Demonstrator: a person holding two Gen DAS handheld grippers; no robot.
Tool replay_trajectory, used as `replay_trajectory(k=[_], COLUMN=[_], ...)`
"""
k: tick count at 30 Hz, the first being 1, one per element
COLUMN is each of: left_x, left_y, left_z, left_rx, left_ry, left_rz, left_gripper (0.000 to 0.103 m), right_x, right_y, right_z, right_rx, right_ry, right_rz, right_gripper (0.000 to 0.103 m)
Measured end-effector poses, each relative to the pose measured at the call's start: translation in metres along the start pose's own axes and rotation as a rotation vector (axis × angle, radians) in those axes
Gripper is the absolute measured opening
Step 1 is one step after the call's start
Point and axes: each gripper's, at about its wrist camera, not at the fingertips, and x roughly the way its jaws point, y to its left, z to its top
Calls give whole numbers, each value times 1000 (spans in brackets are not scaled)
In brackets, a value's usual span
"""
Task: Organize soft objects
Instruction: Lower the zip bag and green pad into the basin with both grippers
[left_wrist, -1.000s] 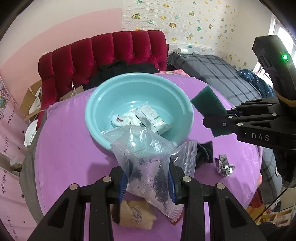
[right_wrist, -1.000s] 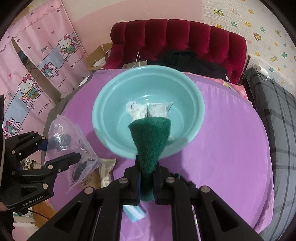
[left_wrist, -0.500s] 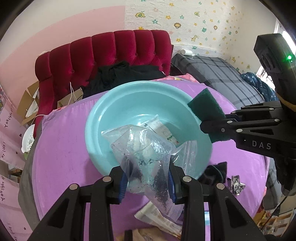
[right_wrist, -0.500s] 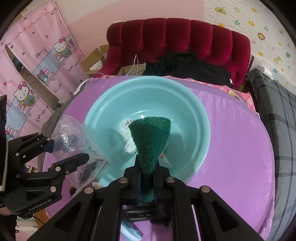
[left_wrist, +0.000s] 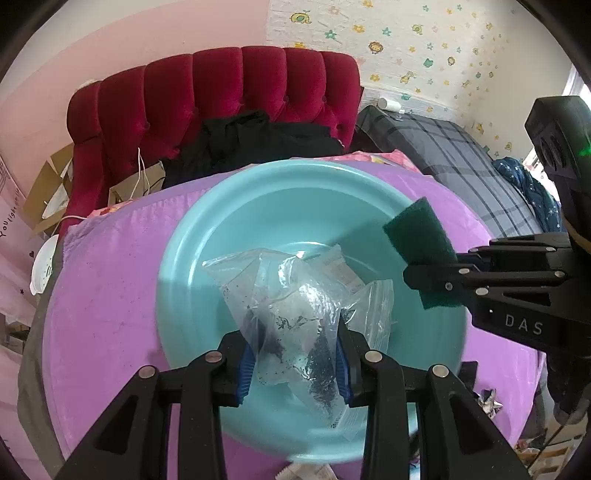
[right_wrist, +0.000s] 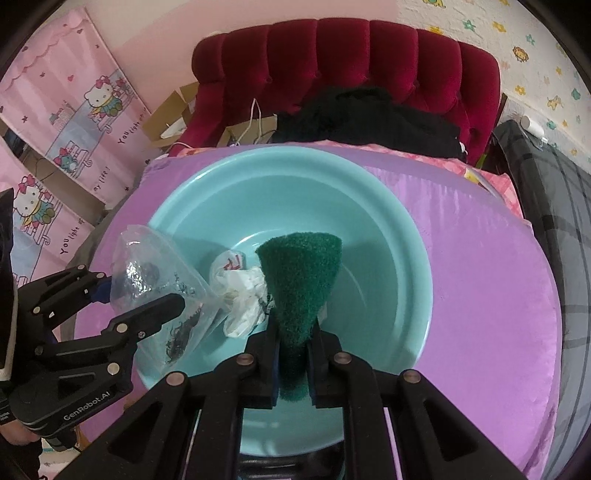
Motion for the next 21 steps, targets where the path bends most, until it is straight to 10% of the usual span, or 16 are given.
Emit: replay_trajectory(k=[16,21], left_x=[26,23], left_y=[-6,-7], left_z=[6,6], left_rx=[33,42], left_ry=[32,27], left_rz=[21,36], left_gripper=[40,85], right_x=[32,26], right_y=[-12,-10], right_z=[15,17], right_rx=[51,53], right_ry=[46,26], right_rz=[5,4], right_gripper=[25,46])
